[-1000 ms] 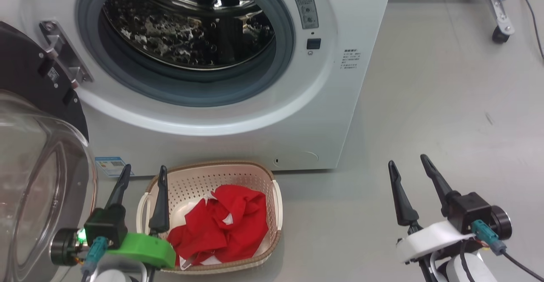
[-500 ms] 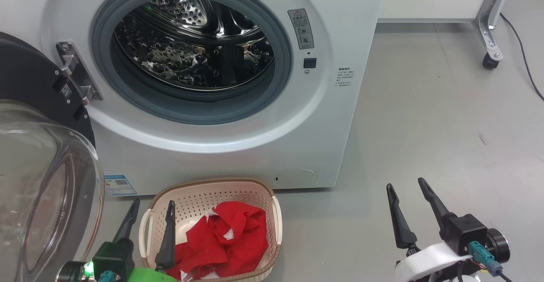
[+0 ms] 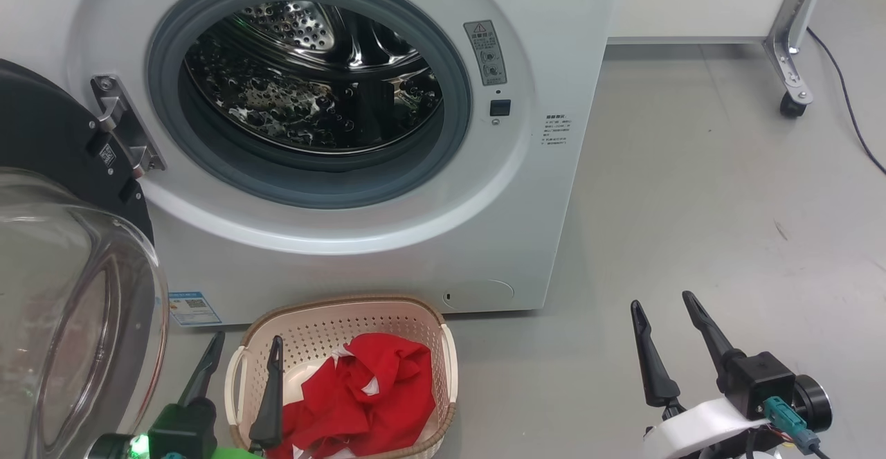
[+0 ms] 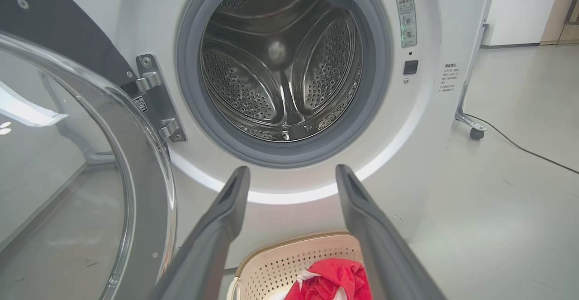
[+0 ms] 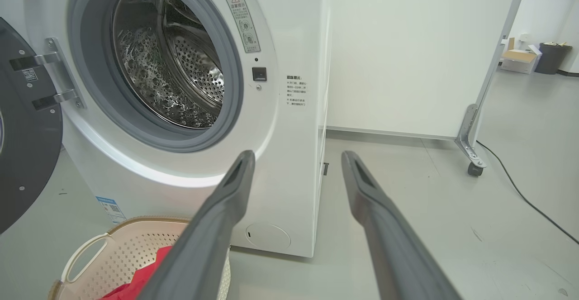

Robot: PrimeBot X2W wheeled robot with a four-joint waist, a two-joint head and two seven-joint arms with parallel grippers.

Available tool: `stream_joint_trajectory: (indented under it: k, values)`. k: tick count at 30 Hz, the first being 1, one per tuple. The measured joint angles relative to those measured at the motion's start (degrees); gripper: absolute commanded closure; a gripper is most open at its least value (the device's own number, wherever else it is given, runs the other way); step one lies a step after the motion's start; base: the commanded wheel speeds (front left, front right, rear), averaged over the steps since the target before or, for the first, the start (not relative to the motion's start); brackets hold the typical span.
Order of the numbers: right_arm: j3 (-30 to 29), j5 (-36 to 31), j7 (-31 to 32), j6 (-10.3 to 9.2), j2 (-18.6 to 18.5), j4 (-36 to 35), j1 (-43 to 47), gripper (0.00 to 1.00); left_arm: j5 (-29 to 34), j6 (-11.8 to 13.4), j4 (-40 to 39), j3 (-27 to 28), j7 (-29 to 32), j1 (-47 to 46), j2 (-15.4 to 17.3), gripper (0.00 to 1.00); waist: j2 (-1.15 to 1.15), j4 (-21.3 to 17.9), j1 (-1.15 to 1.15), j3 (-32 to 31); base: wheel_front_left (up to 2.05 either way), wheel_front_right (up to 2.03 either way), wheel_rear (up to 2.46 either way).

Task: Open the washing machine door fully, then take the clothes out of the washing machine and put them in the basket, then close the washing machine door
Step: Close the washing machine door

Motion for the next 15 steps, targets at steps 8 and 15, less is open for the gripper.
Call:
stream_joint_trajectory:
  k: [8,15]
  values:
    - [0.2,0.0,0.0,-0.27,0.1,0.0,0.9,0.00,0.2,0.2,-1.9,0.0,0.9,1.0,0.1,0.00,0.00,0.0,0.00,-0.8,0.00,0.00,0.00]
    - [0.4,0.0,0.0,-0.33,0.1,0.0,0.9,0.00,0.2,0.5,-3.3,-0.1,1.7,2.0,0.1,0.00,0.00,0.1,0.00,-1.1,0.00,0.00,0.00]
